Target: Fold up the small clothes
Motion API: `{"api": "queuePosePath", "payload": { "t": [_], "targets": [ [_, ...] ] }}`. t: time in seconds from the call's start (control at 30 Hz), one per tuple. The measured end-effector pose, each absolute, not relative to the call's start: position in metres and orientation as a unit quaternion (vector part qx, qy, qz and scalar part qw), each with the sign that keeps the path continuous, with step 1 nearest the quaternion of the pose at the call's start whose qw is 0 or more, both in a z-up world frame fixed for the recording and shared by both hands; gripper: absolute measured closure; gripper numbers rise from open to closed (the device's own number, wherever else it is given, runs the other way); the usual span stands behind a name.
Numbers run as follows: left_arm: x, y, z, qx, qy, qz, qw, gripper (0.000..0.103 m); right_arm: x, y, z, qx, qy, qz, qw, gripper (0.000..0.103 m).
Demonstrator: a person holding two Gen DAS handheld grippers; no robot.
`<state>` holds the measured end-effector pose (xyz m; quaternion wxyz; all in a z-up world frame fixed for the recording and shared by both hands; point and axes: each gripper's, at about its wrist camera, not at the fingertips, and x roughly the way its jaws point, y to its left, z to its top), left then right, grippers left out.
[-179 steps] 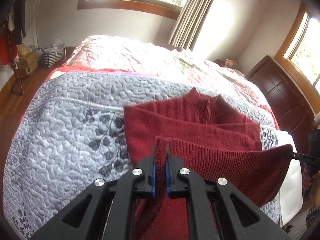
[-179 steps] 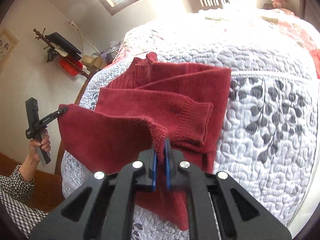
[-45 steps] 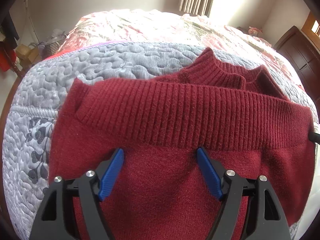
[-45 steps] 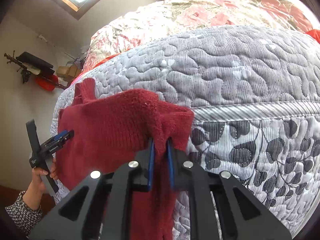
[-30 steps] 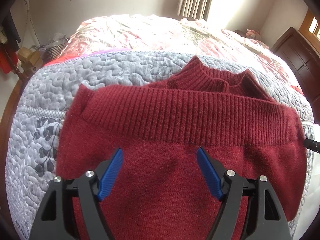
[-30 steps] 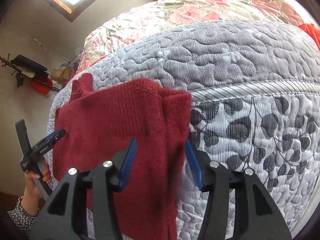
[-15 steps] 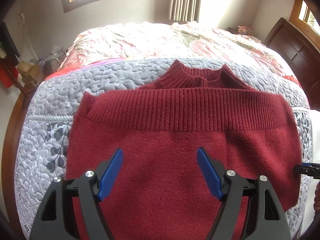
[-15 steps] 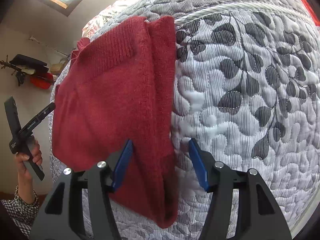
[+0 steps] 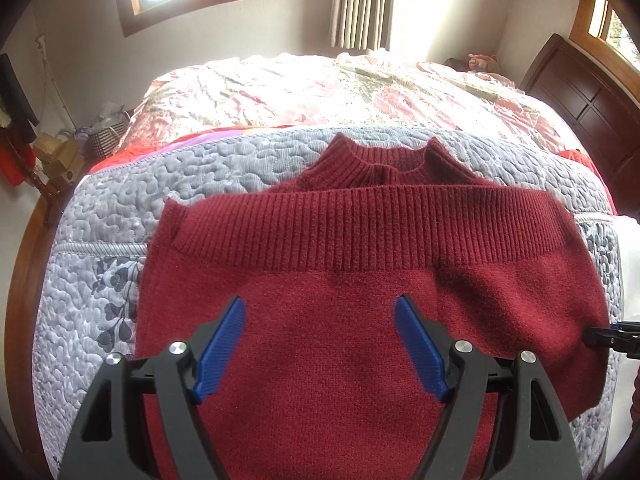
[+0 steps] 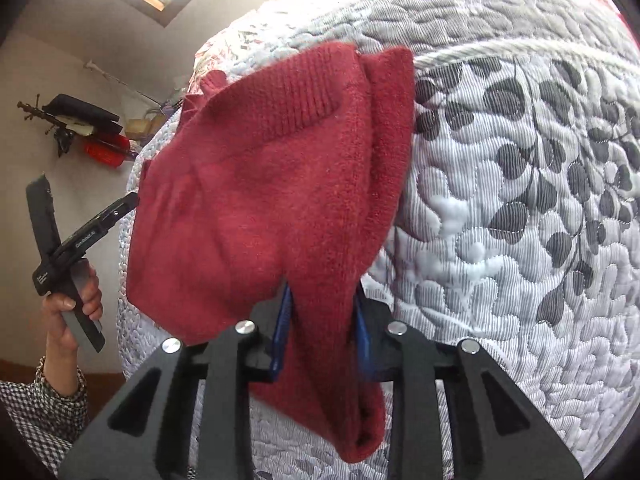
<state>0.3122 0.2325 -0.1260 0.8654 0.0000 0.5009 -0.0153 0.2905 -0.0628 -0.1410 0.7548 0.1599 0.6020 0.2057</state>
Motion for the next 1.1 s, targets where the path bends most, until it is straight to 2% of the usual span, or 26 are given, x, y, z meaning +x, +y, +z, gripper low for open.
{"api": "queuePosePath", "payload": {
  "t": [0.13, 0.43, 0.57, 0.73, 0.87, 1.1],
  "targets": [
    [0.311, 0.24, -0.141, 0.005, 0.517, -0.009, 0.856, 0.022, 0.289, -0.06, -0.127, 0.152, 0.59, 0.201, 0.767, 0.078],
    [0.304, 0.266, -0.191, -0.007, 0.575, 0.003, 0.818, 0.022, 0.297, -0.072, -0.182, 0.185, 0.626, 0.162, 0.74, 0.078],
    [0.302, 0.269, -0.201, -0.013, 0.57, -0.003, 0.822, 0.018, 0.301, -0.066, -0.197, 0.17, 0.628, 0.159, 0.743, 0.075],
    [0.302, 0.281, -0.214, -0.038, 0.563, -0.024, 0.825, 0.011, 0.302, -0.071, -0.205, 0.205, 0.634, 0.146, 0.731, 0.075],
    [0.301, 0.28, -0.209, -0.032, 0.565, -0.026, 0.824, 0.012, 0.307, -0.067, -0.192, 0.199, 0.652, 0.119, 0.722, 0.077],
    [0.285, 0.291, -0.175, -0.068, 0.563, -0.021, 0.823, 0.013, 0.305, -0.037, -0.131, 0.143, 0.649, 0.102, 0.74, 0.079]
  ]
}}
